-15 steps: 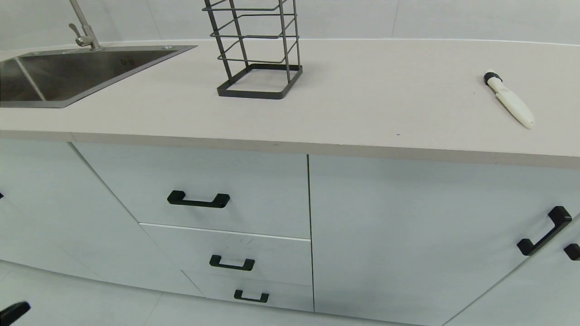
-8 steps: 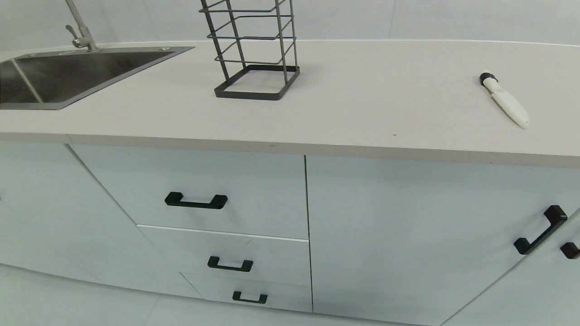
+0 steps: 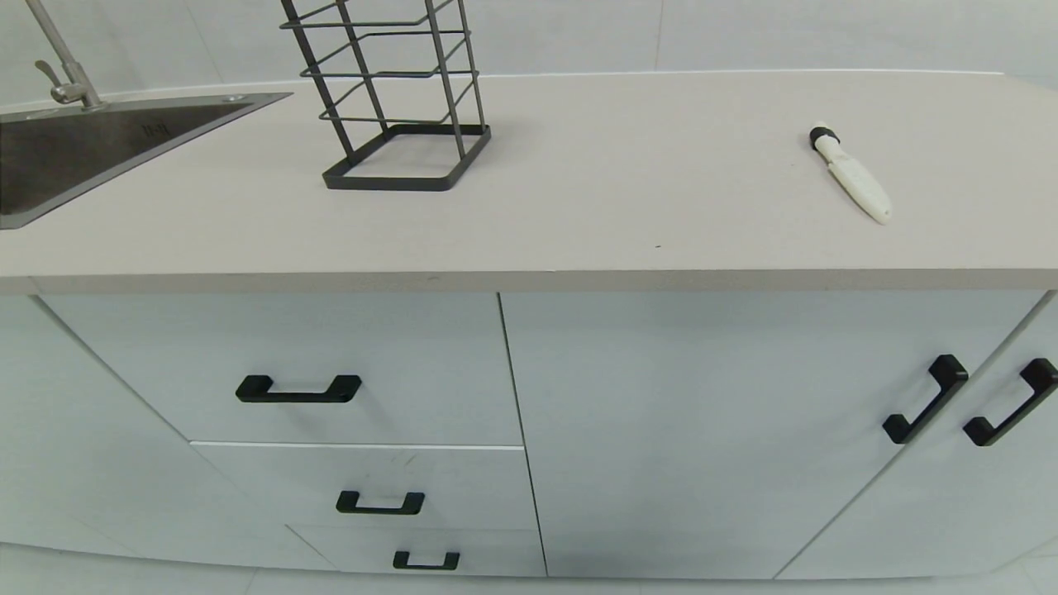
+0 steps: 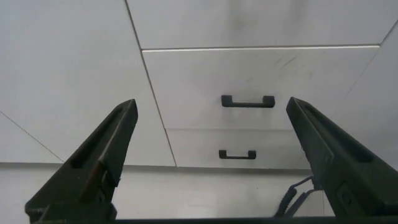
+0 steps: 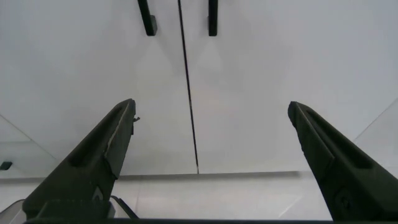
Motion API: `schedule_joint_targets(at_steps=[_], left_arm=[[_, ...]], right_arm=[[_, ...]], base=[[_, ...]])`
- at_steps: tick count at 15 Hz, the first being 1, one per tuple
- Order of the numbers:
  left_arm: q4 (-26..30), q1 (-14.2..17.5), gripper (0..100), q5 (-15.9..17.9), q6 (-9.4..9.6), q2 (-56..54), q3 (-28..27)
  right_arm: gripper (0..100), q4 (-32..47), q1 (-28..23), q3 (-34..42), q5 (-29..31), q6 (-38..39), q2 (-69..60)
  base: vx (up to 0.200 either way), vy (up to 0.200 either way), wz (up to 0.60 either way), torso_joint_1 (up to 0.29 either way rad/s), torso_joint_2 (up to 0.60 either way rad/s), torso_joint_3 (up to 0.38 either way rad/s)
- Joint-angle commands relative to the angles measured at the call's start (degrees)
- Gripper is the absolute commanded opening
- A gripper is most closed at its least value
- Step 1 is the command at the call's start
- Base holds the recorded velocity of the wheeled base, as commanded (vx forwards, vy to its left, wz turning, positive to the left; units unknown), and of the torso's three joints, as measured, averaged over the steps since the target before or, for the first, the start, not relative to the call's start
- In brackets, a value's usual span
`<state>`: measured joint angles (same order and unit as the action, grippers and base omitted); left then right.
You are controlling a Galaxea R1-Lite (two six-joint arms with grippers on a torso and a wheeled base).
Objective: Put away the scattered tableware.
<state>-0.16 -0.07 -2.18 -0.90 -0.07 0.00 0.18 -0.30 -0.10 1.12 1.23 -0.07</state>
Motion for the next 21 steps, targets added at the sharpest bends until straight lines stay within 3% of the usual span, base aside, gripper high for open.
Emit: schedule_joint_targets(at_steps=[1,8,13,21], left_arm=[[-0.1,0.0,100,0.0,-0.50,0.1,0.0],[0.0,0.0,100,-0.1,-1.30,0.1,0.0],[0.0,0.0,100,-0.2,-1.30,0.1,0.0],[0.0,0.0,100,-0.2,-1.73,0.1,0.0]], right_arm=[[100,0.0,0.0,0.0,0.0,0.0,0.1],[100,0.0,0.0,0.0,0.0,0.0,0.1],[100,0.0,0.0,0.0,0.0,0.1,0.1],[100,0.0,0.0,0.0,0.0,0.1,0.1]], base=[[0.000,0.000,0.00,0.000,0.00,0.000],[0.000,0.000,0.00,0.000,0.00,0.000],[0.000,0.000,0.00,0.192,-0.10,-0.091],[0.000,0.000,0.00,0.222,-0.54,-0.210]])
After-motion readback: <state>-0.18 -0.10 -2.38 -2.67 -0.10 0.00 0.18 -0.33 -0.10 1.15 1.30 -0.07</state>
